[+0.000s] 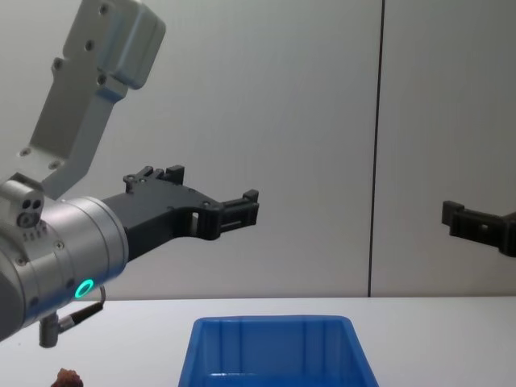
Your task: Pick up the two dolls from the table and place them into the box.
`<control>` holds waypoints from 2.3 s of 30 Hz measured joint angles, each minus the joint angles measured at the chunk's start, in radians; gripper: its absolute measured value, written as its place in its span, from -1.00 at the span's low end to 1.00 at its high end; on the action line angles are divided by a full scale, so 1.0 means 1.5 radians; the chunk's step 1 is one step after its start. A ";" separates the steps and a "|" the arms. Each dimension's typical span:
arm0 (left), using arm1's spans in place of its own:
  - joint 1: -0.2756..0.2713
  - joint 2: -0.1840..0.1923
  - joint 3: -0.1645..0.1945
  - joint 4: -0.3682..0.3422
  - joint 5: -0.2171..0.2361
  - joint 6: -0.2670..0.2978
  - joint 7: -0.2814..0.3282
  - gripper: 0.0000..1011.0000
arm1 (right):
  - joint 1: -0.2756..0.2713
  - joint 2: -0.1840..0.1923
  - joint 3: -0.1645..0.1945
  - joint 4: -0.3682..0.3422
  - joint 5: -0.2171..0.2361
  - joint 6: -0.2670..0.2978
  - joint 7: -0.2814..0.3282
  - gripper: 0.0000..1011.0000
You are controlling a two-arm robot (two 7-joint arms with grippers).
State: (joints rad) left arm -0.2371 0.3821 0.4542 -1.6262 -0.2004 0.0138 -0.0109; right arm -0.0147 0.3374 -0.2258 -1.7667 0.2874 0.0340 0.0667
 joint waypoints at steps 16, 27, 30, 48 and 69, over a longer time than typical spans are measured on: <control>0.000 0.000 0.000 0.000 0.000 0.000 0.000 0.98 | 0.000 0.000 0.000 0.000 0.000 0.000 0.000 0.98; 0.000 0.000 0.000 0.000 0.000 0.000 0.000 0.98 | 0.006 0.007 0.008 0.016 0.000 0.000 0.015 0.98; 0.000 0.000 0.000 0.000 0.000 0.000 0.000 0.98 | 0.007 0.013 0.013 0.025 0.002 0.001 0.022 0.98; 0.000 0.000 0.000 0.000 0.000 0.000 0.000 0.98 | -0.002 0.054 0.038 0.083 -0.022 0.042 0.063 0.98; 0.000 0.000 0.000 0.000 0.000 0.000 0.000 0.98 | 0.017 0.049 0.026 0.190 -0.072 0.098 0.103 0.98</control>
State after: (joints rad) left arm -0.2371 0.3821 0.4542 -1.6262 -0.2004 0.0138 -0.0109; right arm 0.0113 0.4115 -0.1870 -1.4820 0.1795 0.1814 0.2213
